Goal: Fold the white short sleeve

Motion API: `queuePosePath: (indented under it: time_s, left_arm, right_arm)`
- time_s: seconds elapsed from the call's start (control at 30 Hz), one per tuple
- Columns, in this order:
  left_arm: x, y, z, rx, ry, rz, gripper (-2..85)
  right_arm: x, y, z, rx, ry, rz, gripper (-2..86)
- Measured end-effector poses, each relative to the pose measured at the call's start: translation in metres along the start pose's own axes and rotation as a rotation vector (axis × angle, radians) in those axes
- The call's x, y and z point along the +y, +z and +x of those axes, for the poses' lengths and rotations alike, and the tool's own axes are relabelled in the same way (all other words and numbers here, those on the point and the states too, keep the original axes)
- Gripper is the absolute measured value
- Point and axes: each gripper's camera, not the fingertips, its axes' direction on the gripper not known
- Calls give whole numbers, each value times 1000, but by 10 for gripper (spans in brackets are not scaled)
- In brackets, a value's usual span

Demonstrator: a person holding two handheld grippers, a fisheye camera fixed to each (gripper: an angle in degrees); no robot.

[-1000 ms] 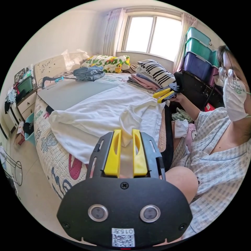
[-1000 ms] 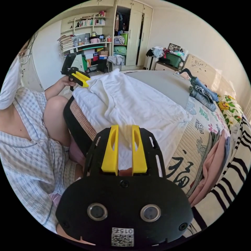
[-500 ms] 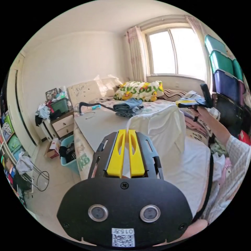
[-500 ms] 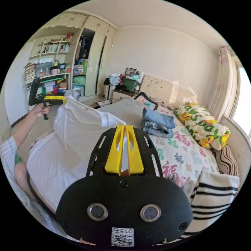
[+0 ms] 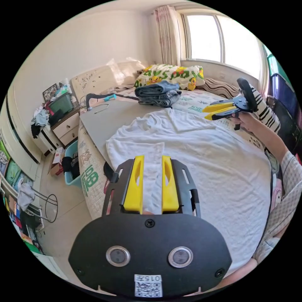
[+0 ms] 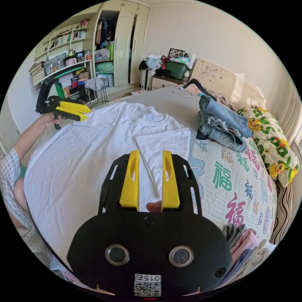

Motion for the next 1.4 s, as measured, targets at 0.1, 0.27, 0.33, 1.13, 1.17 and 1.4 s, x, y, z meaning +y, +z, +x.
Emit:
queuePosePath:
  time_s: [0.1,0.27,0.33,1.13,1.17,1.4]
  left_arm:
    - [3,31,-3,53,6,-85,78]
    - [5,41,-24,103,-55,-86,25]
    - [14,31,-56,148,-173,-6,17]
    - [-99,99,-97,-157,-303,-154,-1]
    - [-102,104,-94,-177,-284,-175,-2]
    - [-112,109,-76,-299,-254,-148,1]
  right_arm:
    - [-28,35,3,-27,-11,-115,111]
    - [-70,39,29,-66,55,-116,15]
    - [-83,30,57,-69,179,-58,5]
    - [-243,157,117,367,259,-264,-10]
    - [-244,162,120,396,253,-243,-10]
    - [-219,171,157,418,310,-240,-9]
